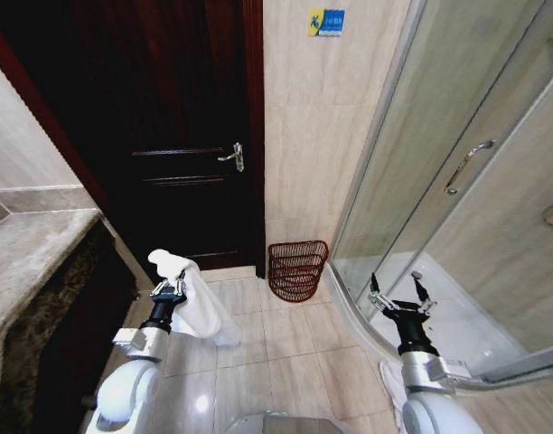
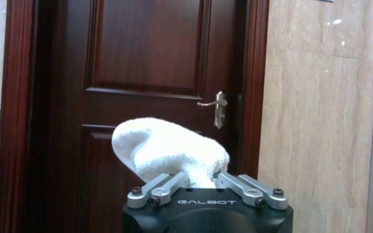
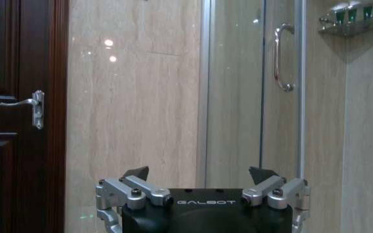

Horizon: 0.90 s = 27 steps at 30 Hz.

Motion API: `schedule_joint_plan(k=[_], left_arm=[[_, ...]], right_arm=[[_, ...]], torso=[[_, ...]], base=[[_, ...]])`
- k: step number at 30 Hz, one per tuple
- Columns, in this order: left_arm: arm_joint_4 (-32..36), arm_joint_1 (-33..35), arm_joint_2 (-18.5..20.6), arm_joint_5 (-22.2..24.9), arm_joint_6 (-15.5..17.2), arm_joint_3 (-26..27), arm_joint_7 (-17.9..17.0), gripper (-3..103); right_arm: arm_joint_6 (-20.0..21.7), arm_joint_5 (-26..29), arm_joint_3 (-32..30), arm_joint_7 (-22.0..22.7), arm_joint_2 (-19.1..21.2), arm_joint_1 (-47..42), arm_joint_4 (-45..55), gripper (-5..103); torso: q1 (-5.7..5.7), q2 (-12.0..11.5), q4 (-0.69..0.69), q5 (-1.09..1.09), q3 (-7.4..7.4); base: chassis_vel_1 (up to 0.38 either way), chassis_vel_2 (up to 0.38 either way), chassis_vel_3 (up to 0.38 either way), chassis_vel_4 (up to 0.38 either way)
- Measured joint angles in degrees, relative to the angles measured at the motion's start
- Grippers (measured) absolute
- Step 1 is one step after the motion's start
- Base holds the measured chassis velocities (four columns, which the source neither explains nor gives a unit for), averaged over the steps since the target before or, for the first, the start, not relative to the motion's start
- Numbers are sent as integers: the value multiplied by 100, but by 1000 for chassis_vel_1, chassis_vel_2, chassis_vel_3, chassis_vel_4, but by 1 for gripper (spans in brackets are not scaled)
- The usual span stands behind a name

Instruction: Discard the used towel into the hamper.

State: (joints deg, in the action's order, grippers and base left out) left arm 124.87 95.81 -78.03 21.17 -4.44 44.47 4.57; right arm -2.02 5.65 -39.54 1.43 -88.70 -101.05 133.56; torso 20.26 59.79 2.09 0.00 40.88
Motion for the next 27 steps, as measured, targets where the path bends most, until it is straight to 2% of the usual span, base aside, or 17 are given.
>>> schedule_joint_plan(k=[14,27], left_arm=[[-2,-110,88,88,-24,-29,-7,7],[-107,-59,94,97,-81,0,-12,7]], right_arm=[[209,117,-78,29,28,-48,247,100],[169,79,-35,28,-4,-71,188,100]], torso=[[-193,-426,0,0,-236],[-343,-767,0,0,-424]], base=[[0,0,0,0],[0,0,0,0]])
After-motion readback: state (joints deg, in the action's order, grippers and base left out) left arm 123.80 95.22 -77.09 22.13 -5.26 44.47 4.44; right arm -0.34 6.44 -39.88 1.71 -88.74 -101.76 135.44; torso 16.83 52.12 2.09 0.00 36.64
